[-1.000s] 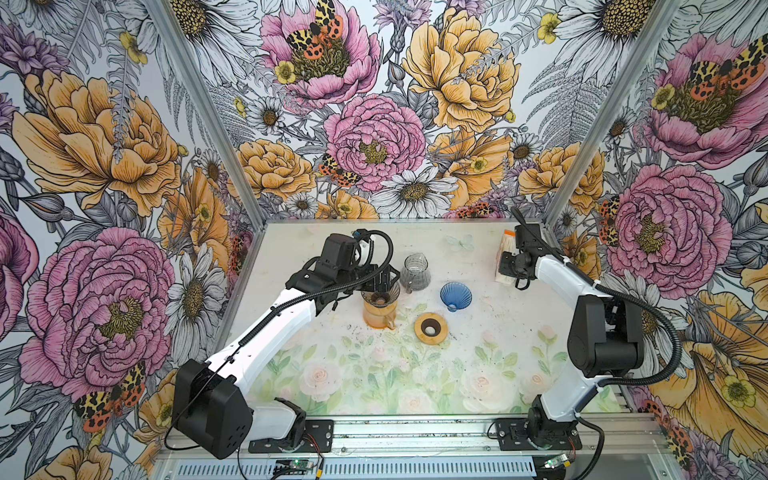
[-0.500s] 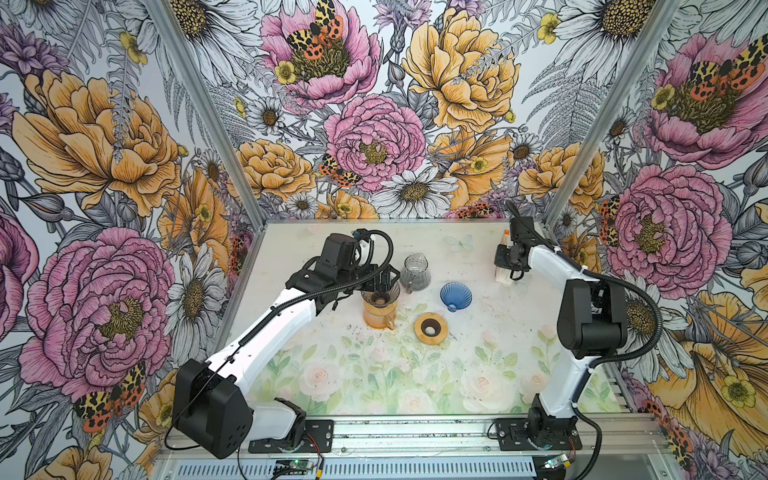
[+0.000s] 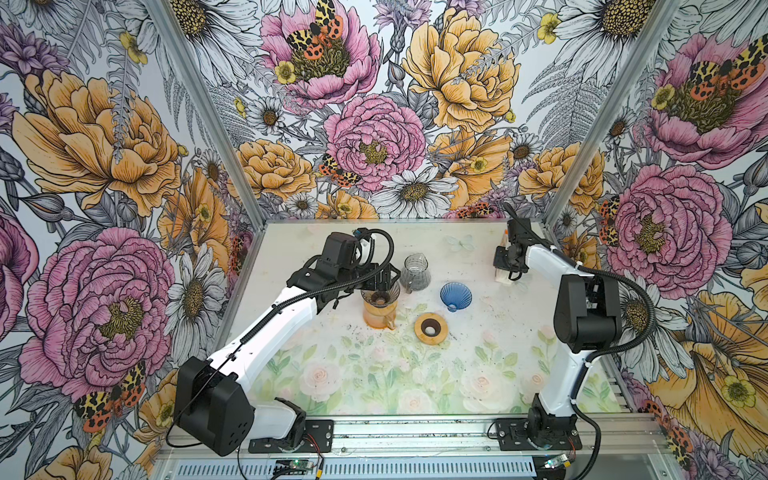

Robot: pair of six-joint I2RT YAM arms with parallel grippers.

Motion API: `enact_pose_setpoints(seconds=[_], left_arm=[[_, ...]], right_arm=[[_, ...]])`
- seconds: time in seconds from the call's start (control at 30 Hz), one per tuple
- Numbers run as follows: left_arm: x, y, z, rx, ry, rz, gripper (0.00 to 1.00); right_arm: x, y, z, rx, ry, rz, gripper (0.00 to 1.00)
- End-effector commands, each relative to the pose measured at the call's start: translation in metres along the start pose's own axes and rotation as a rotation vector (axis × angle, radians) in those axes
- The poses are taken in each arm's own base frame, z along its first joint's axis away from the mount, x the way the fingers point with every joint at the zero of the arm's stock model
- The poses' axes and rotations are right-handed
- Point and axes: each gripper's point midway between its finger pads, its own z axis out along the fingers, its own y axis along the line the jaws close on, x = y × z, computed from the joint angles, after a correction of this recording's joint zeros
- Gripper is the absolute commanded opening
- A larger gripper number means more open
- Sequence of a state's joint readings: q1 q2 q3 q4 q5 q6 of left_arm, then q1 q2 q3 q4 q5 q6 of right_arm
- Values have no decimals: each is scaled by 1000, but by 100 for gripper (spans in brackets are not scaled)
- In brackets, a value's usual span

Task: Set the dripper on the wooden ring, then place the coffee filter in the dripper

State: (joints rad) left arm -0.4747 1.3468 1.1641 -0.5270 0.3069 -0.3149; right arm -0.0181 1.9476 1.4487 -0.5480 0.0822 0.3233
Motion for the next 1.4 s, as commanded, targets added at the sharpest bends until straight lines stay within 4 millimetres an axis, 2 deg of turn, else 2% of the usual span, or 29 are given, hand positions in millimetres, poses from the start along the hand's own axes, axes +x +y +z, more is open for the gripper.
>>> enact_pose_setpoints(seconds=[0.0,0.27,0.57,0.87,1.1,1.37], left_arm=[[-6,-7,-3,16,-8,2,99],[-5,-7,0,20,1,-1,99],[-2,-9,3,26,13,0,99],[-1,-9,5,28,18,2,99],[0,-9,9,30,28,0,99],[1,-10,12,32,36,1,99]], right_arm=[[-12,-3,0,13,-24,7,13],[-11,-5,-6,22,-33,11,0],[1,-7,-23,14,-27,24,0],[18,-11,-28,18,1,28,0],[13,-7,-30,-2,-8,22,23],[3,0,-58,-58,-59,30,28]])
